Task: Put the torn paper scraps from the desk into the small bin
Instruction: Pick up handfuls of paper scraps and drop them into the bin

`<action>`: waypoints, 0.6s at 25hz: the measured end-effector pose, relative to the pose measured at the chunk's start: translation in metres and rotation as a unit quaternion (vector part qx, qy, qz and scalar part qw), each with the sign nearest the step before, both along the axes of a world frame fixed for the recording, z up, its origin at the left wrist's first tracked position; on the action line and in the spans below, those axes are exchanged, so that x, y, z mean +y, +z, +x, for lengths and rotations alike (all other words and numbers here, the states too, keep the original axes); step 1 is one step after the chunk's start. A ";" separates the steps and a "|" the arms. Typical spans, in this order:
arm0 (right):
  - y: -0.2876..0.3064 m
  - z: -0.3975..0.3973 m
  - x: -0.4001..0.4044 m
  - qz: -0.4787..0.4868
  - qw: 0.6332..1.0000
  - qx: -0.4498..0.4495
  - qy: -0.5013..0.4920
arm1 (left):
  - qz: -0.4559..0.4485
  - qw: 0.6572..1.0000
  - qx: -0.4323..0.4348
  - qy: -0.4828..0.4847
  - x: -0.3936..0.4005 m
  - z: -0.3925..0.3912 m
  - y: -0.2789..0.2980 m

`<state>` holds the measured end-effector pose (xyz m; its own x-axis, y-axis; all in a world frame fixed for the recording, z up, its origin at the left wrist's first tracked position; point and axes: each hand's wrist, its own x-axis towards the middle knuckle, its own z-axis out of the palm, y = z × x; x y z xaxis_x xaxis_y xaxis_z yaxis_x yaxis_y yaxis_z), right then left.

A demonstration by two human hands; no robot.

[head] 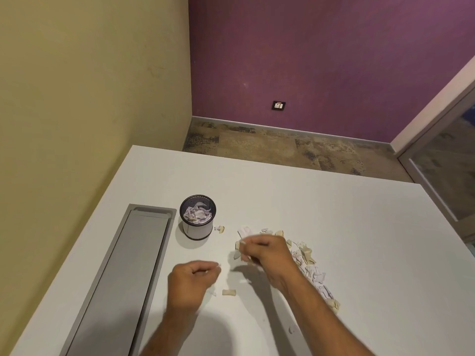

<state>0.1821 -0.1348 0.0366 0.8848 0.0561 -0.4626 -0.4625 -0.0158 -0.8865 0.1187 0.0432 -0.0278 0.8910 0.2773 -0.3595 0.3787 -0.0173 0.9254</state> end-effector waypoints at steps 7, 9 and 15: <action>0.041 0.093 0.078 -0.212 0.948 -0.193 0.136 | 0.009 0.991 -0.103 0.086 0.034 0.053 0.074; 0.038 0.104 0.090 -0.301 0.902 -0.221 0.216 | 0.048 0.988 -0.113 0.090 0.042 0.066 0.087; 0.022 0.108 0.089 -0.364 0.864 -0.224 0.267 | 0.212 0.968 -0.132 0.034 0.049 0.106 0.091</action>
